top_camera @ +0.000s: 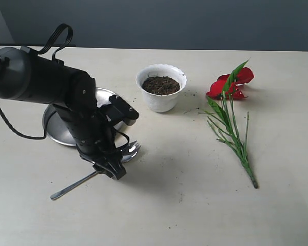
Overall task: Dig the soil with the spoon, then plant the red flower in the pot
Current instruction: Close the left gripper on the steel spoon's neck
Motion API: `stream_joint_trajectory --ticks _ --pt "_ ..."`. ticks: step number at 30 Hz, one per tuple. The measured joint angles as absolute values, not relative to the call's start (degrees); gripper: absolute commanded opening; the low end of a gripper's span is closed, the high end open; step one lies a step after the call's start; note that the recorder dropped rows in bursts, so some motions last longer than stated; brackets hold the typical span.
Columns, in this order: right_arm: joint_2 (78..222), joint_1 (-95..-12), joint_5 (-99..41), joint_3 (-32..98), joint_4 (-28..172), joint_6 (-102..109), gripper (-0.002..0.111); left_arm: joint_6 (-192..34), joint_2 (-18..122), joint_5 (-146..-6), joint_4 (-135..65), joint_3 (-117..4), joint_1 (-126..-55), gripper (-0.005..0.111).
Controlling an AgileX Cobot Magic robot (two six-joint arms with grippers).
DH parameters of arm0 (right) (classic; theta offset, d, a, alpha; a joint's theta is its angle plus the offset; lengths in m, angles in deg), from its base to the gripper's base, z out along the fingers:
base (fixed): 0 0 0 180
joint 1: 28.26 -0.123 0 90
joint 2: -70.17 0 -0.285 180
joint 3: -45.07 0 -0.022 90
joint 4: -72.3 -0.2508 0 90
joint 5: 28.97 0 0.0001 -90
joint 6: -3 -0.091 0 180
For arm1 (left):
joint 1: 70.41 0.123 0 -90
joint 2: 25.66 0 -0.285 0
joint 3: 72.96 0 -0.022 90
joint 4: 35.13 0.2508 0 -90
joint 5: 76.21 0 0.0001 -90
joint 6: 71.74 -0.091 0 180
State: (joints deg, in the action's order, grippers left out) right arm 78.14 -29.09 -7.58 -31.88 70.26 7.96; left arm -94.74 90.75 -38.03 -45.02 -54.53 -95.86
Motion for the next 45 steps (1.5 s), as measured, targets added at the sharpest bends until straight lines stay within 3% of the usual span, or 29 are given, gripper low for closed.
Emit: stream_joint_trajectory --ticks 30,37,45 --pt "78.1 -29.1 -7.6 -31.9 70.3 8.0 0.000 -98.7 92.1 -37.8 -46.4 -55.2 -96.0 0.050" --pt "78.1 -29.1 -7.6 -31.9 70.3 8.0 0.000 -98.7 92.3 -37.9 -45.2 -55.2 -96.1 0.032" --pt "78.1 -29.1 -7.6 -31.9 70.3 8.0 0.000 -98.7 92.4 -38.2 -44.1 -55.4 -96.1 0.031"
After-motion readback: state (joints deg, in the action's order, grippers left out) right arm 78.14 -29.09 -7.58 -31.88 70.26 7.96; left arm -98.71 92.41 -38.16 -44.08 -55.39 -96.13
